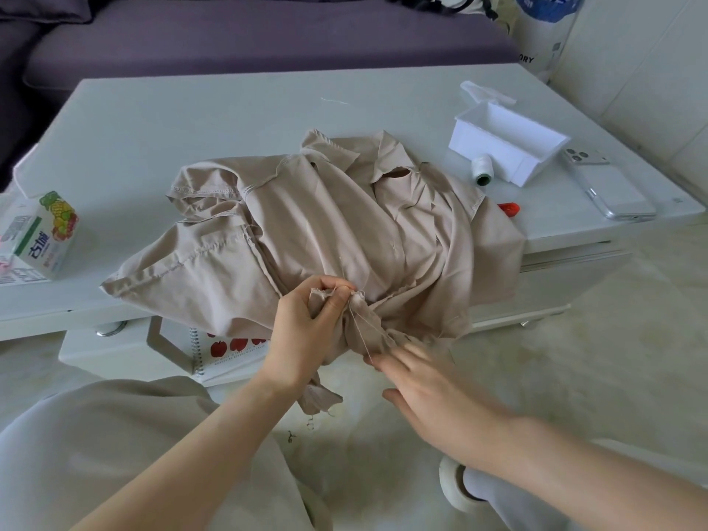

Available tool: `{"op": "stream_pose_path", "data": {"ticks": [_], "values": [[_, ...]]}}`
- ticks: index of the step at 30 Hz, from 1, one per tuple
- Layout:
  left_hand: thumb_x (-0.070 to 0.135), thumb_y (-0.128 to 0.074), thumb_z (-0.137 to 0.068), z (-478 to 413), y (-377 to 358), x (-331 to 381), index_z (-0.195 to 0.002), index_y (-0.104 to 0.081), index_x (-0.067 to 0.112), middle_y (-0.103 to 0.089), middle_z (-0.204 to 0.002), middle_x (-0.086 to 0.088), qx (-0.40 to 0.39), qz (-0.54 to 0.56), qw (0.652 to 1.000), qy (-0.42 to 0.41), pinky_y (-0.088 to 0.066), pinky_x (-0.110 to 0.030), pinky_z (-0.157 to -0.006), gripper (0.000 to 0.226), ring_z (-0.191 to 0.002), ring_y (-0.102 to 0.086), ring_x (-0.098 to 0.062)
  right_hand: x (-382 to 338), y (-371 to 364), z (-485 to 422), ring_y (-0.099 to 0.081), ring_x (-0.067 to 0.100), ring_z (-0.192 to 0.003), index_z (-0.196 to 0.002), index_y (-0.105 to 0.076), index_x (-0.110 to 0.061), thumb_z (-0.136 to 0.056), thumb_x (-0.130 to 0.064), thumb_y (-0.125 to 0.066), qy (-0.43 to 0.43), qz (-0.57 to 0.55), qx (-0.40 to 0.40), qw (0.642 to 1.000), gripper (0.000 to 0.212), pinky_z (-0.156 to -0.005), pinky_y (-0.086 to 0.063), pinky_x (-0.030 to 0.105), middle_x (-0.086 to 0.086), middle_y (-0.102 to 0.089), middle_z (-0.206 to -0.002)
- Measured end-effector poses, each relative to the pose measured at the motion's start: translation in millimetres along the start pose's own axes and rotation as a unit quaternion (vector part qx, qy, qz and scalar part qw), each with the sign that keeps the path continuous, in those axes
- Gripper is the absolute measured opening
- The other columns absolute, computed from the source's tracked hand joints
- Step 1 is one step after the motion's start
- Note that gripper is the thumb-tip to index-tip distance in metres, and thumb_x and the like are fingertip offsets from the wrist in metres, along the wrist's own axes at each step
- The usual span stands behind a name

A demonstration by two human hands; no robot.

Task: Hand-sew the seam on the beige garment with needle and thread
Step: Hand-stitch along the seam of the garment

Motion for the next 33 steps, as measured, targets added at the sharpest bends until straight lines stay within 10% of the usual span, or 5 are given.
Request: {"op": "stream_pose_path", "data": {"ticks": [6,10,16,26,33], "values": [[0.003,-0.056,-0.093,-1.3,3.1,3.6,-0.086,-0.065,0.004,-0.068,-0.063,0.014,0.003,0.012,1.000,-0.008,-0.047,-0.010,-0.064,0.012,-0.064,-0.062,0.004,-16.1,3.3,15.5,-0.042,0.016,-0.125,-0.128,-0.049,-0.012,-0.075,-0.012,-0.073,0.071,0.098,-0.020,0.992,0.059,-0.106,-0.031,0.025,0.006,-0.038,-0.142],[0.003,-0.057,-0.092,0.5,-0.4,2.4,-0.082,-0.066,0.010,-0.066,-0.064,0.011,-0.017,0.006,1.000,-0.011,-0.049,-0.016,-0.065,0.015,-0.064,-0.059,-0.004,-4.9,29.3,-4.2,-0.049,0.011,-0.114,-0.125,-0.046,-0.009,-0.095,-0.021,-0.043,-0.024,-0.063,0.098,0.993,0.033,-0.101,-0.036,0.018,0.003,-0.045,-0.128],[0.002,-0.057,-0.091,8.2,-11.1,2.9,-0.087,-0.066,0.000,-0.067,-0.076,-0.008,-0.100,0.030,0.995,-0.002,-0.051,-0.019,-0.067,0.010,-0.071,-0.061,-0.011,24.0,39.7,-37.5,-0.059,0.005,-0.074,-0.090,-0.067,-0.014,-0.100,-0.038,-0.037,-0.351,-0.370,0.022,0.860,0.040,-0.074,-0.043,0.015,-0.005,-0.066,-0.079],[0.003,-0.055,-0.092,10.2,-17.5,0.4,-0.090,-0.064,-0.002,-0.065,-0.076,-0.023,-0.150,0.035,0.988,0.018,-0.045,-0.027,-0.060,0.010,-0.068,-0.055,-0.023,24.0,34.1,-47.6,-0.065,0.018,-0.078,-0.093,-0.070,-0.010,-0.095,-0.023,-0.056,-0.366,-0.553,0.034,0.748,0.020,-0.079,-0.054,0.027,0.013,-0.070,-0.089],[0.003,-0.051,-0.095,12.2,-24.5,-8.0,-0.086,-0.064,0.002,-0.067,-0.067,0.009,-0.204,-0.013,0.978,0.036,-0.046,-0.012,-0.062,0.016,-0.065,-0.059,-0.002,55.2,35.2,-37.1,-0.068,0.018,-0.078,-0.089,-0.060,-0.006,-0.099,-0.014,-0.046,-0.408,-0.650,0.142,0.625,0.019,-0.080,-0.054,0.030,0.005,-0.064,-0.077]]}}
Point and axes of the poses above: each hand's wrist, its own z-axis away from the middle knuckle, its own y-axis out of the back of the hand, x = y × z, the point moved 6 cm from there along -z, towards the middle knuckle
